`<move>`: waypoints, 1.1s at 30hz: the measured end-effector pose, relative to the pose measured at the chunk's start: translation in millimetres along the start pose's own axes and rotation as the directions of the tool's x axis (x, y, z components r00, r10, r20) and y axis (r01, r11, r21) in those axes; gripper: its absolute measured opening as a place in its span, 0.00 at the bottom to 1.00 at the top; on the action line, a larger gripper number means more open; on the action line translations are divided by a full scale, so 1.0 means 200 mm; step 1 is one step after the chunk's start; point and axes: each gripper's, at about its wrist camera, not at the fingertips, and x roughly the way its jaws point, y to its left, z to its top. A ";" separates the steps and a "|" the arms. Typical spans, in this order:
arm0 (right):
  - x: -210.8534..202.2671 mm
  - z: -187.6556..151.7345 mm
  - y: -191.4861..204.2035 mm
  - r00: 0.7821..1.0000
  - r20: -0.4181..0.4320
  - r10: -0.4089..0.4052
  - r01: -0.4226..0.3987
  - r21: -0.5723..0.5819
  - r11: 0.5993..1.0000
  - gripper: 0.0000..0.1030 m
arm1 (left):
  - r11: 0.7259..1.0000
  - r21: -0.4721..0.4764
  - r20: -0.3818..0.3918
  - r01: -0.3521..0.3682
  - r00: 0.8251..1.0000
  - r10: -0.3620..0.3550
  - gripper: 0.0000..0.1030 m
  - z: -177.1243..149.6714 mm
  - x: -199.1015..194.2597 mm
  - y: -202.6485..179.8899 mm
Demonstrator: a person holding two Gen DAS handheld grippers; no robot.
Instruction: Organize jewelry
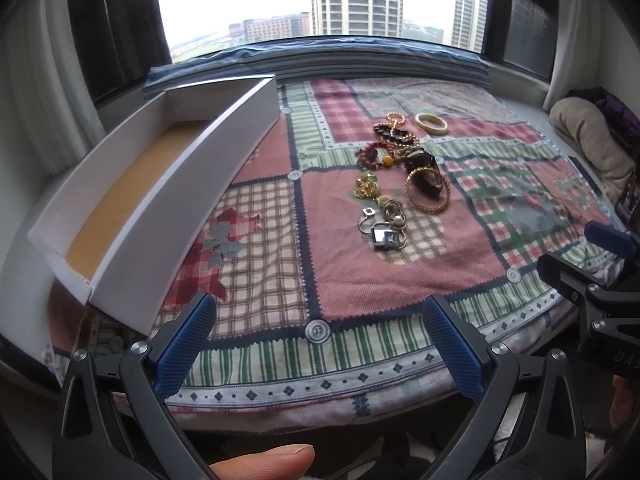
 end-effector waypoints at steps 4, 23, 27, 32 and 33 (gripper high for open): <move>0.00 0.01 0.01 1.000 -0.002 0.001 -0.001 -0.005 1.000 0.87 | 1.000 -0.008 -0.008 0.011 1.000 -0.011 1.00 0.00 0.01 0.00; -0.01 0.02 -0.02 0.999 0.008 -0.047 0.047 -0.001 0.999 0.87 | 0.999 -0.026 0.020 0.021 1.000 -0.021 1.00 0.02 -0.01 0.00; -0.01 0.01 -0.03 0.998 0.011 -0.055 0.056 -0.004 0.998 0.87 | 0.999 -0.044 0.004 0.030 1.000 -0.030 1.00 0.01 0.01 0.02; 0.00 0.01 -0.03 0.998 0.011 -0.066 0.066 -0.005 0.998 0.87 | 0.998 -0.051 -0.011 0.026 1.000 -0.027 1.00 0.01 0.02 0.02; 0.00 0.01 -0.03 0.998 0.010 -0.067 0.067 -0.004 0.998 0.87 | 0.998 -0.051 -0.016 0.026 1.000 -0.027 1.00 0.00 0.03 0.02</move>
